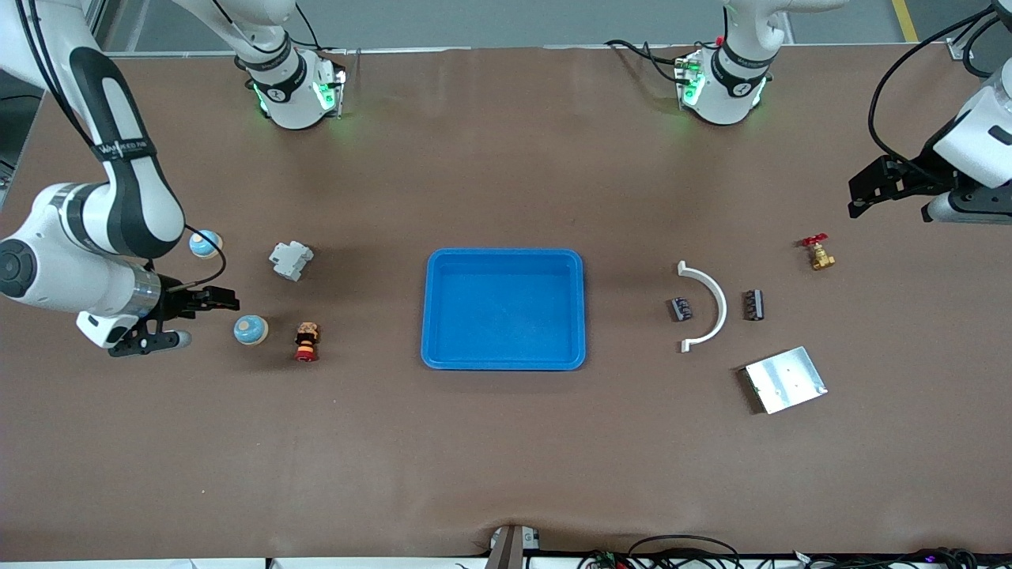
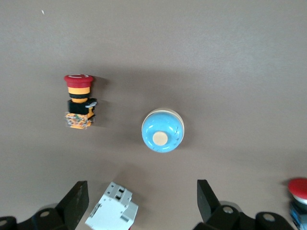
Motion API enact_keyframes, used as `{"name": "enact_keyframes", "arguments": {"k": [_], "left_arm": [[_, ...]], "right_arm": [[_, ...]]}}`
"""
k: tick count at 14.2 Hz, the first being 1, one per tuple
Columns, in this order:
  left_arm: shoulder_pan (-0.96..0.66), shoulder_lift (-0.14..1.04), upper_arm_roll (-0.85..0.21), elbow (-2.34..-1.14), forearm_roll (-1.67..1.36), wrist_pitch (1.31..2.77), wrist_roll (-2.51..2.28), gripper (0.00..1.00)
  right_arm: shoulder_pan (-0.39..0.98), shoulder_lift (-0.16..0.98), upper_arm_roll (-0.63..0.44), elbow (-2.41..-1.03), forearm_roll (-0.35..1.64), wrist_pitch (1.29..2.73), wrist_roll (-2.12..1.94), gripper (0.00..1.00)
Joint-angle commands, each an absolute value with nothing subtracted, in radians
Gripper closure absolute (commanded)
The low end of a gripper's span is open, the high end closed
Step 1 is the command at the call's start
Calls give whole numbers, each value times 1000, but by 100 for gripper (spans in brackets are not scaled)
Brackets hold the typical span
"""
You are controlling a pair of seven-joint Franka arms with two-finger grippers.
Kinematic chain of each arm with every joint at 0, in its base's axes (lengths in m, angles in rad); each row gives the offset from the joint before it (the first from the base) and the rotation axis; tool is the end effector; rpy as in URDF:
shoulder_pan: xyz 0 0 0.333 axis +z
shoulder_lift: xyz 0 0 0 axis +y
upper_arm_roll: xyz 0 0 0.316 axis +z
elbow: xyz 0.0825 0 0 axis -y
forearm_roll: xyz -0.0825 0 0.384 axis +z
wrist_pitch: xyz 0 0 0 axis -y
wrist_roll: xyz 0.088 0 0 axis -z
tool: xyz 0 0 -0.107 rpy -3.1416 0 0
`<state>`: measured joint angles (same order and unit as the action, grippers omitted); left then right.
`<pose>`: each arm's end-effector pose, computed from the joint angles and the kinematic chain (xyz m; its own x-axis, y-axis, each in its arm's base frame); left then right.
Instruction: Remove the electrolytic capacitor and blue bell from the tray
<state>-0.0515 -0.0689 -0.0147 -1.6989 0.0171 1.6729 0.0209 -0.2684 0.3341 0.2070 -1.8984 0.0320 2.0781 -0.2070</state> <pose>0.5402 -0.0344 0.6104 0.9952 -0.0887 0.0425 -0.0879 -0.9959 -0.0190 0.6044 -0.0413 0.3185 0.9837 0.1282 -0.1259 0.1130 -0.9862 -0.1211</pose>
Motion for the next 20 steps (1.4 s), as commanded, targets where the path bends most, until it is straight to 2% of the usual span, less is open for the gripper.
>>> {"name": "enact_keyframes", "arguments": {"k": [1, 7, 12, 17, 20], "left_arm": [[-37, -66, -25, -1692, -8, 1654, 43, 0], [-44, -57, -26, -1684, -9, 1612, 41, 0], [-41, -55, -26, -1671, -9, 1603, 37, 0], [-48, -48, -25, -1671, -8, 1603, -177, 0], [-48, -49, -26, -1669, -5, 1595, -152, 0]], "right_arm": [[-229, 276, 204, -1899, 5, 2036, -118, 0], [-173, 192, 210, -1832, -20, 1915, 14, 0], [-126, 181, 209, -1714, -20, 1790, 156, 0], [-127, 163, 206, -1648, -29, 1775, 150, 0], [-129, 160, 206, -1605, -38, 1709, 153, 0]]}}
